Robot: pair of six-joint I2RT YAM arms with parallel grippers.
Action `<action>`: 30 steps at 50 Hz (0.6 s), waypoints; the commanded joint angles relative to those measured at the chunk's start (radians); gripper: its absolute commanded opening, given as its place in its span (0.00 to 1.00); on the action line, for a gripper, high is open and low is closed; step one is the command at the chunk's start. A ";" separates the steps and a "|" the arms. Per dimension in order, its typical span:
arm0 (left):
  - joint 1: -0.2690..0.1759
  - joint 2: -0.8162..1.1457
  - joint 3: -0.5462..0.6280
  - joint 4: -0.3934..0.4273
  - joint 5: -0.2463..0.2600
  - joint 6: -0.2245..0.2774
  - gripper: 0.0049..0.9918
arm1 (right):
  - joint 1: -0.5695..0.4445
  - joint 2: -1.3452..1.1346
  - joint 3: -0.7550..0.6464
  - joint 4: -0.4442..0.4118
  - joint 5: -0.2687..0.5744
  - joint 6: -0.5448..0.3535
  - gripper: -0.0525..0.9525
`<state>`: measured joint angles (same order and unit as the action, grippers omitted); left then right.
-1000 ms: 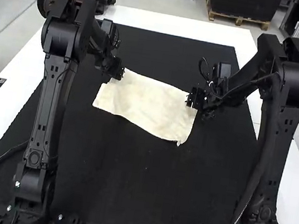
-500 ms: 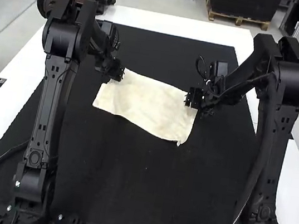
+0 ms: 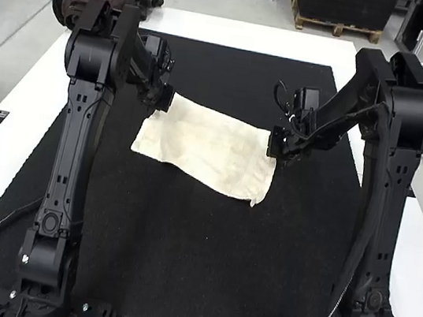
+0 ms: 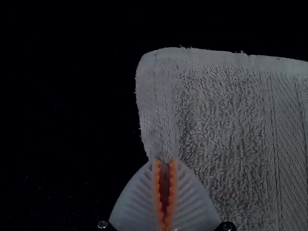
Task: Fold the towel.
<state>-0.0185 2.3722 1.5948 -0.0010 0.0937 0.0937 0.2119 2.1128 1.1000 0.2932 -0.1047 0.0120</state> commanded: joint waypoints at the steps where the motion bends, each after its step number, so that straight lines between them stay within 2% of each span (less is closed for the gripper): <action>1: 0.009 0.015 0.036 0.009 -0.003 0.011 0.02 | 0.003 -0.010 -0.020 -0.002 -0.021 0.011 0.03; 7: 0.019 -0.001 0.048 0.009 0.024 0.009 0.02 | 0.001 -0.039 -0.020 0.018 -0.020 0.016 0.03; 30: 0.068 -0.067 0.047 -0.027 0.075 0.003 0.02 | -0.020 -0.146 -0.037 0.020 -0.021 0.022 0.03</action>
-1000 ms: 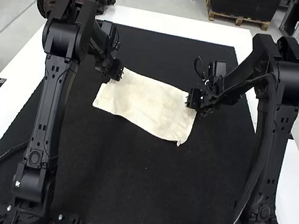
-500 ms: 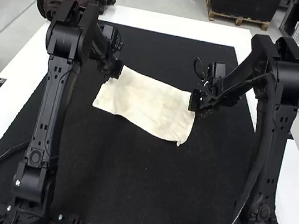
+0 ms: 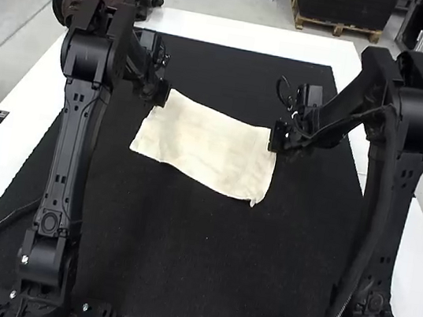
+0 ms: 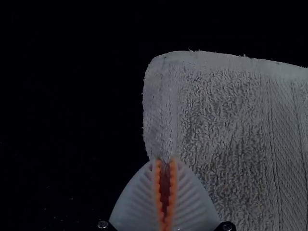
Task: Fold the towel.
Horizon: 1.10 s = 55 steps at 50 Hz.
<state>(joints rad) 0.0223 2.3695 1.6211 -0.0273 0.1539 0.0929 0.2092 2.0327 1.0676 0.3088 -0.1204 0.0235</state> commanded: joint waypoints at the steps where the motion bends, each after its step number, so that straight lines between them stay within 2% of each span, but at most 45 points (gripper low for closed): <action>1: 0.027 -0.069 0.020 -0.002 0.019 0.002 0.02 | -0.019 -0.071 -0.005 0.004 -0.007 0.010 0.03; 19: 0.024 -0.131 0.020 -0.025 0.052 -0.036 0.02 | -0.025 -0.154 -0.011 -0.034 -0.061 0.035 0.03; 36: 0.033 -0.171 0.014 -0.125 0.076 -0.036 0.02 | -0.045 -0.232 -0.052 -0.096 -0.114 0.043 0.03; 44: 0.045 -0.199 -0.017 -0.163 0.078 -0.036 0.02 | -0.051 -0.278 -0.078 -0.131 -0.151 0.050 0.03; 55: 0.047 -0.273 -0.090 -0.163 0.096 -0.036 0.02 | -0.053 -0.328 -0.086 -0.203 -0.197 0.050 0.03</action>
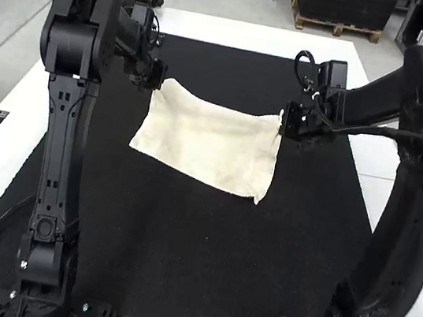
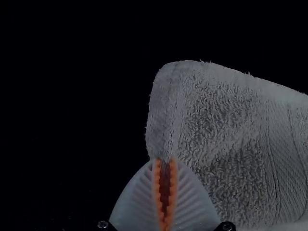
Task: Fold the towel.
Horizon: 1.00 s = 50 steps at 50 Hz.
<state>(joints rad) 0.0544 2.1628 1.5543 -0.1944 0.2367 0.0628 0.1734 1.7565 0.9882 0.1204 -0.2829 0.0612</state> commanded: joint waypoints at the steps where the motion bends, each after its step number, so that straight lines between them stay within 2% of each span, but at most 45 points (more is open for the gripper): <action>1: 0.015 -0.073 -0.031 0.004 0.013 -0.006 0.02 | -0.017 -0.054 -0.008 -0.019 -0.038 0.012 0.03; 10: 0.015 -0.133 -0.100 0.018 0.018 -0.006 0.02 | -0.014 -0.088 -0.025 -0.084 -0.082 0.011 0.03; 18: 0.015 -0.176 -0.154 0.021 0.018 -0.006 0.02 | -0.011 -0.127 -0.052 -0.114 -0.090 0.009 0.03; 29: 0.015 -0.238 -0.246 0.023 0.021 -0.006 0.02 | -0.015 -0.189 -0.100 -0.126 -0.101 0.012 0.03; 42: 0.015 -0.319 -0.376 0.062 0.019 -0.004 0.02 | -0.011 -0.235 -0.140 -0.168 -0.113 0.011 0.03; 50: 0.032 -0.359 -0.439 0.082 0.019 -0.006 0.02 | -0.009 -0.264 -0.169 -0.188 -0.118 0.009 0.03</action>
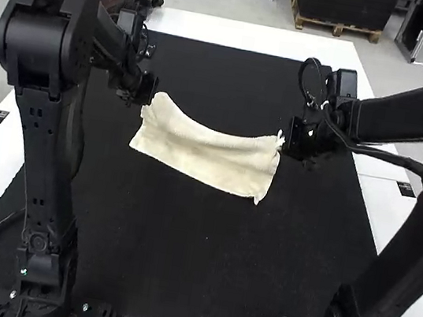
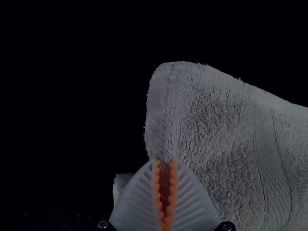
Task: Fold the towel.
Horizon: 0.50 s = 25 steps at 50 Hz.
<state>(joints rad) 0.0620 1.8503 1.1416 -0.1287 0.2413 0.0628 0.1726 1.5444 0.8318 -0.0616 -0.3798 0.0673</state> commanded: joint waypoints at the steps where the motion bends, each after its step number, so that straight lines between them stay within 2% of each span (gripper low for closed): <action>1: 0.025 -0.049 -0.032 0.021 0.013 -0.006 0.02 | -0.008 -0.055 -0.017 -0.009 -0.021 0.003 0.03; 17: 0.036 -0.076 -0.129 0.077 0.009 -0.008 0.02 | -0.008 -0.078 -0.115 -0.009 -0.033 -0.008 0.03; 25: 0.042 -0.076 -0.174 0.121 0.003 -0.009 0.02 | -0.008 -0.072 -0.161 0.029 -0.031 -0.009 0.03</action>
<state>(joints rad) 0.0868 1.8050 0.9855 -0.0322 0.2516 0.0628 0.1726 1.4891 0.6895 -0.0532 -0.4061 0.0666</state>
